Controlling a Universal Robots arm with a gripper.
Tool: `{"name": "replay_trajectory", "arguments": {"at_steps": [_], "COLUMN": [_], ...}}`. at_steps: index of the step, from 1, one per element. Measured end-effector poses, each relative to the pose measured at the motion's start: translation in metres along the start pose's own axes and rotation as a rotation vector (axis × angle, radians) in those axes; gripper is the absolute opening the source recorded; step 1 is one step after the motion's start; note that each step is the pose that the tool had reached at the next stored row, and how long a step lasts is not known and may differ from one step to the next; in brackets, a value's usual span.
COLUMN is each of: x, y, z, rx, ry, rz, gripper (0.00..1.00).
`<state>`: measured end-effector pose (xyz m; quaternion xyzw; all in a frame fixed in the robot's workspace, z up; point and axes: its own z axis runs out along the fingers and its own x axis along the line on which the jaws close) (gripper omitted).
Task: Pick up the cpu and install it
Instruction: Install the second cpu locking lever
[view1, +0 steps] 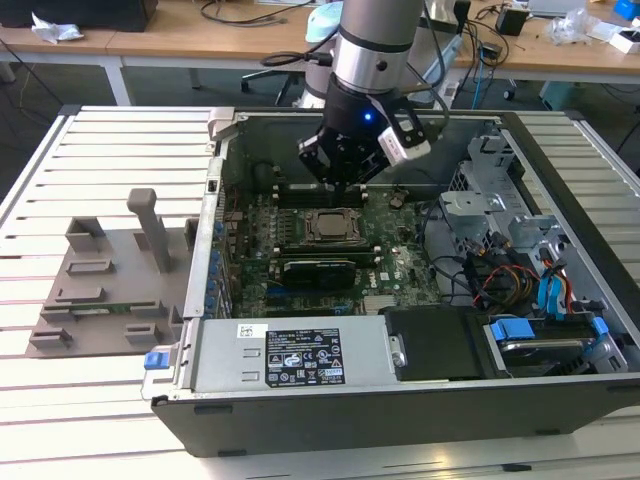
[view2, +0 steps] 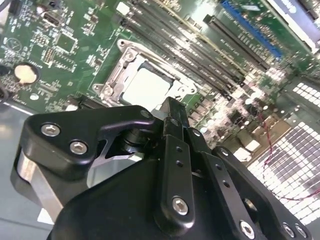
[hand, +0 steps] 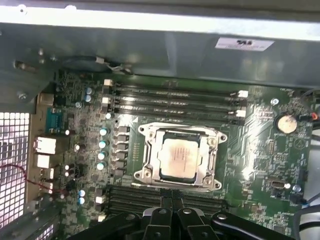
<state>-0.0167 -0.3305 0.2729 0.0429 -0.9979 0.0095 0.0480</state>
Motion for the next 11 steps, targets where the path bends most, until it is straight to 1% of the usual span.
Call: {"name": "replay_trajectory", "arguments": {"at_steps": [1, 2, 3, 4, 6, 11], "x": [-0.0013, -0.0028, -0.0034, -0.0041, -0.0044, -0.0043], "y": [0.0003, 0.0007, 0.0010, 0.0012, 0.0012, 0.0012], "z": [-0.0004, -0.0017, -0.0038, -0.0061, -0.0086, -0.0090], "rx": [-0.0098, -0.0268, -0.0310, -0.0322, -0.0323, -0.0324], "ry": [-0.0009, -0.0022, -0.0027, -0.0028, -0.0028, -0.0028], "rz": [-0.001, -0.003, -0.003, -0.003, -0.003, -0.003], "gripper": [0.11, 0.11, 0.11, 0.11, 0.11, 0.11]}}
